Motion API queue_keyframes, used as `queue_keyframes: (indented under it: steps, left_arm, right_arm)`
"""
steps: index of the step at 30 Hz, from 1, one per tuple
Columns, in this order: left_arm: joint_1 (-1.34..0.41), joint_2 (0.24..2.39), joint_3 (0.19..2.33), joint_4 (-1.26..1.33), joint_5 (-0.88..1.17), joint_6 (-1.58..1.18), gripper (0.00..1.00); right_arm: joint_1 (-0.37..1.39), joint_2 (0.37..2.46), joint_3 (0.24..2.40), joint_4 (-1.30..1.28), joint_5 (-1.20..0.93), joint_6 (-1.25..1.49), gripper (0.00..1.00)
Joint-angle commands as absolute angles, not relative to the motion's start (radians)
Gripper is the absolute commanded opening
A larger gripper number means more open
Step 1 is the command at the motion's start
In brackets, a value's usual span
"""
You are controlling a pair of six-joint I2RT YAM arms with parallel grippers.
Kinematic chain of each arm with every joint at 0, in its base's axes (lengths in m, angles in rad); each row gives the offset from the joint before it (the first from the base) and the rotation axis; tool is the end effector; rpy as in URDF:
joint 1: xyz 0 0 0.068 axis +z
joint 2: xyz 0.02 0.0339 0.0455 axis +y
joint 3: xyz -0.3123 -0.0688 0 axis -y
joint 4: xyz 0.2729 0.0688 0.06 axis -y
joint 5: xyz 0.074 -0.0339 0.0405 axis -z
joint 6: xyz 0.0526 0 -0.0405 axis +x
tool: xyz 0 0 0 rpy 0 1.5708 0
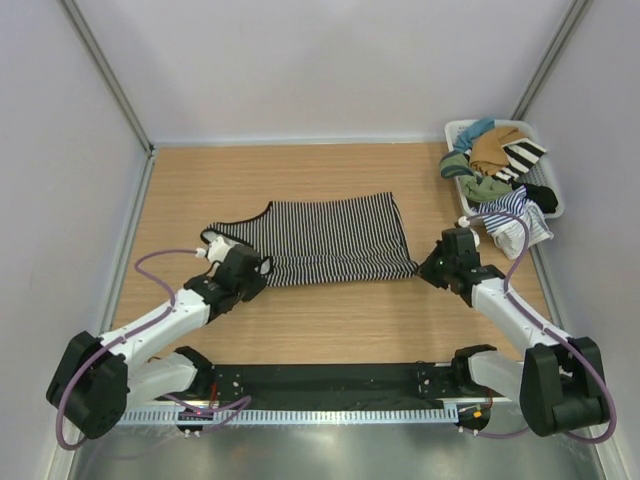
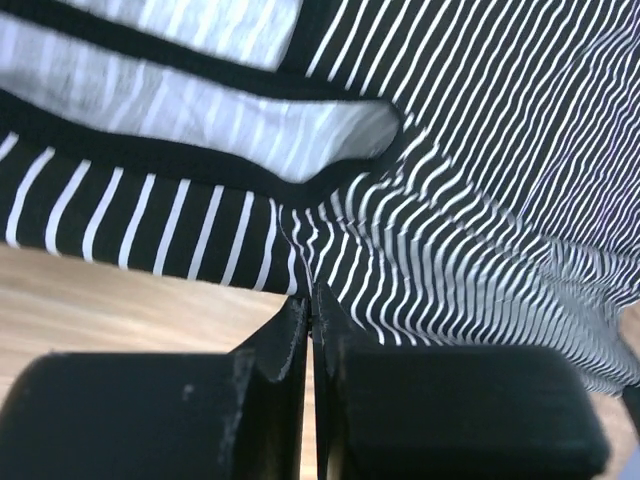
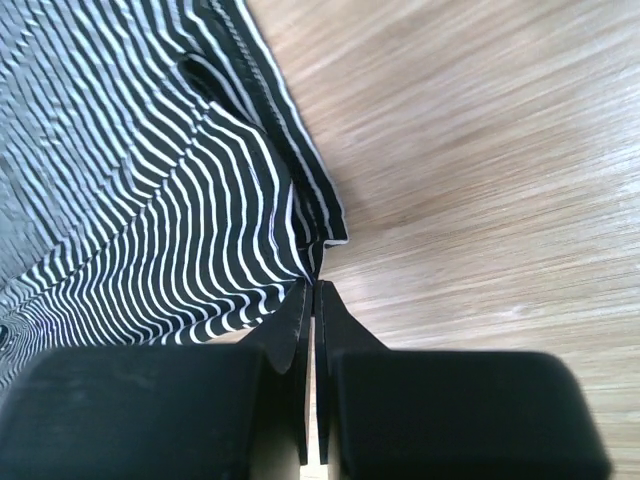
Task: Fold and stack the tank tops
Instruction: Flatten the tank top out
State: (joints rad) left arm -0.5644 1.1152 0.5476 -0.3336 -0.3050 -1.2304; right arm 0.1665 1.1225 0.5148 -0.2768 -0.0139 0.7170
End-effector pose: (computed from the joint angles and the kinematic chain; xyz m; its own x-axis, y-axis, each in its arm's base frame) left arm 0.1960 -0.1054 0.2005 -0.5537 -0.7136 -0.4292 -0.5067 0.6977 -0.5064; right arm 0.2200 0.0377 0.1904 -0.6897 0.5504 -0.4706 0.3699 0.8264 0.4245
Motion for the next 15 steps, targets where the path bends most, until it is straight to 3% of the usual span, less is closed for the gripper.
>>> queue_keyframes:
  steps: [1, 5, 7, 8, 12, 13, 14, 15]
  left_arm:
    - [-0.595, 1.055, 0.497, -0.403, -0.342, -1.236, 0.03]
    - [-0.607, 1.003, 0.469, -0.484, -0.339, -1.249, 0.23]
    - [-0.621, 0.953, 0.471, -0.52, -0.353, -1.252, 0.37]
    - [-0.624, 0.934, 0.475, -0.558, -0.362, -1.253, 0.4]
    - [-0.635, 0.833, 0.518, -0.652, -0.397, -1.246, 0.57]
    - [-0.635, 0.807, 0.525, -0.655, -0.409, -1.238, 0.64]
    - [-0.635, 0.799, 0.531, -0.646, -0.422, -1.227, 0.82]
    - [-0.635, 0.801, 0.557, -0.64, -0.44, -1.21, 0.88]
  right_arm:
    - [0.167, 1.054, 0.494, -0.314, 0.031, 0.713, 0.07]
    - [0.169, 0.977, 0.474, -0.388, 0.054, 0.713, 0.23]
    - [0.167, 0.921, 0.468, -0.402, 0.063, 0.713, 0.42]
    - [0.169, 0.904, 0.469, -0.413, 0.067, 0.706, 0.45]
    - [0.167, 0.865, 0.503, -0.399, 0.071, 0.654, 0.48]
    - [0.169, 0.891, 0.514, -0.378, 0.054, 0.638, 0.47]
    - [0.169, 0.913, 0.529, -0.37, 0.048, 0.629, 0.46]
    - [0.169, 0.935, 0.567, -0.362, 0.032, 0.594, 0.44]
